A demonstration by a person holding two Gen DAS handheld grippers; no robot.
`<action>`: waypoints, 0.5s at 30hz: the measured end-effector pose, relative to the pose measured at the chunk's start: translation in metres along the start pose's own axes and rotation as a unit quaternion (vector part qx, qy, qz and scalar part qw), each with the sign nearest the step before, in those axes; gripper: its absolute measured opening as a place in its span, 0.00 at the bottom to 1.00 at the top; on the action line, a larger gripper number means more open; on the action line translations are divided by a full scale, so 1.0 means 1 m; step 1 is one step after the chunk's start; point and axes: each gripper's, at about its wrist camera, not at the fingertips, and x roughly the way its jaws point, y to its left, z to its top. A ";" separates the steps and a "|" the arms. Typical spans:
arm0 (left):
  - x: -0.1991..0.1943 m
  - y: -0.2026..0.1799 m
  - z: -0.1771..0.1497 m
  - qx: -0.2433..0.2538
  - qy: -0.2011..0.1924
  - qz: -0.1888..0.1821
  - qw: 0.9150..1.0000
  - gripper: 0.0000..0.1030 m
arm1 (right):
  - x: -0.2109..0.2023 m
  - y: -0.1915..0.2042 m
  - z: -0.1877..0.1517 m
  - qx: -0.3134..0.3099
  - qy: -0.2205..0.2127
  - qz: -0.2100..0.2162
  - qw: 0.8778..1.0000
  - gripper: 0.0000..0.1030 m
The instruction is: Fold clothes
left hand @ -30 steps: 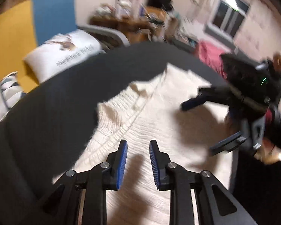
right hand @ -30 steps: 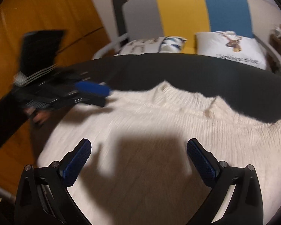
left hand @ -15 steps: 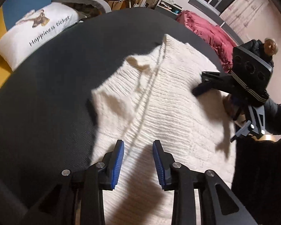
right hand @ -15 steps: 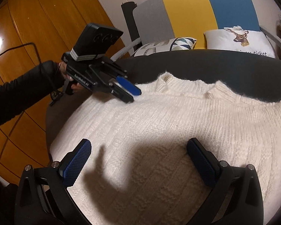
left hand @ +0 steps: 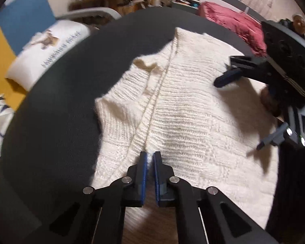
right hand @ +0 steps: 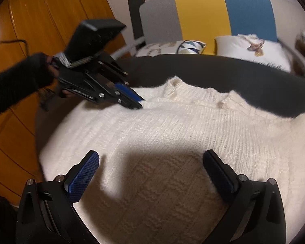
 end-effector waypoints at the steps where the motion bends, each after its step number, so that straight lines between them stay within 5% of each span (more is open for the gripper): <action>1: -0.004 -0.002 -0.003 -0.008 -0.010 0.014 1.000 0.04 | 0.000 0.005 0.001 -0.003 -0.001 -0.010 1.000 1.00; 5: -0.024 0.005 -0.010 -0.060 -0.067 0.051 0.995 0.04 | -0.005 0.013 0.014 -0.009 -0.008 -0.021 1.000 1.00; 11: 0.003 0.011 -0.010 -0.073 -0.061 0.065 0.993 0.04 | 0.011 0.002 0.028 -0.004 0.015 -0.075 0.997 1.00; 15: 0.013 0.013 -0.015 -0.102 -0.097 0.053 0.989 0.04 | 0.028 -0.004 0.007 -0.004 0.013 -0.093 0.996 1.00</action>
